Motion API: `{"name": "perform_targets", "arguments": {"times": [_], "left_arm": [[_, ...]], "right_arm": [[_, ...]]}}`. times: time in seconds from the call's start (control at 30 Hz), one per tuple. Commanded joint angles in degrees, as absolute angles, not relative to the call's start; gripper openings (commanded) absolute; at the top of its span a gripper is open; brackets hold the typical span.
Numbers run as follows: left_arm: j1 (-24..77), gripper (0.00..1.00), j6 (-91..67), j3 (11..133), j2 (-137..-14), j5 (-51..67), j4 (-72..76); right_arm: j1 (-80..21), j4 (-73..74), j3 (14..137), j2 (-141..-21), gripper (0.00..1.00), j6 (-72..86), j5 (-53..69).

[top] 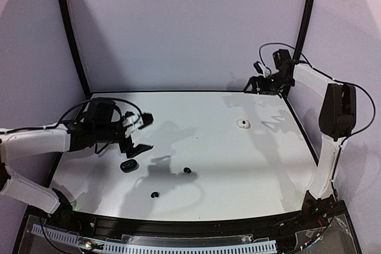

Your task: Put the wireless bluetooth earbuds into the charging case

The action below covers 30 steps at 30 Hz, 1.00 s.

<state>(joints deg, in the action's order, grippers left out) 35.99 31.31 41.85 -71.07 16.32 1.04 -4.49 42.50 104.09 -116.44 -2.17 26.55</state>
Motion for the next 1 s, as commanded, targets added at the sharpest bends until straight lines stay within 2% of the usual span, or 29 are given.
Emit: {"name": "perform_targets", "arguments": {"times": [0.0,0.17,0.33,0.57,0.8,0.97], "left_arm": [[33.55,0.94,54.12,46.51,-78.68,8.13,-27.99],[29.19,0.92,52.40,49.86,-84.86,1.11,-32.72],[28.92,0.92,52.14,47.55,-85.41,4.63,-32.51],[28.80,0.90,52.19,46.17,-86.36,5.22,-30.81],[19.99,0.92,67.46,53.71,-87.39,14.84,-40.70],[18.79,0.93,76.95,54.88,-87.39,19.96,-44.41]], "right_arm": [[-12.46,38.42,102.54,-109.87,0.98,-0.59,17.40],[-22.05,37.47,101.86,-104.99,0.99,0.66,11.62],[-28.78,35.51,99.01,-102.27,0.99,2.70,8.95],[-32.97,35.10,98.65,-102.18,0.99,3.01,7.38],[-34.47,34.93,98.52,-102.72,0.99,2.78,6.79],[-35.25,34.46,98.19,-103.17,0.98,3.13,7.02]]}}
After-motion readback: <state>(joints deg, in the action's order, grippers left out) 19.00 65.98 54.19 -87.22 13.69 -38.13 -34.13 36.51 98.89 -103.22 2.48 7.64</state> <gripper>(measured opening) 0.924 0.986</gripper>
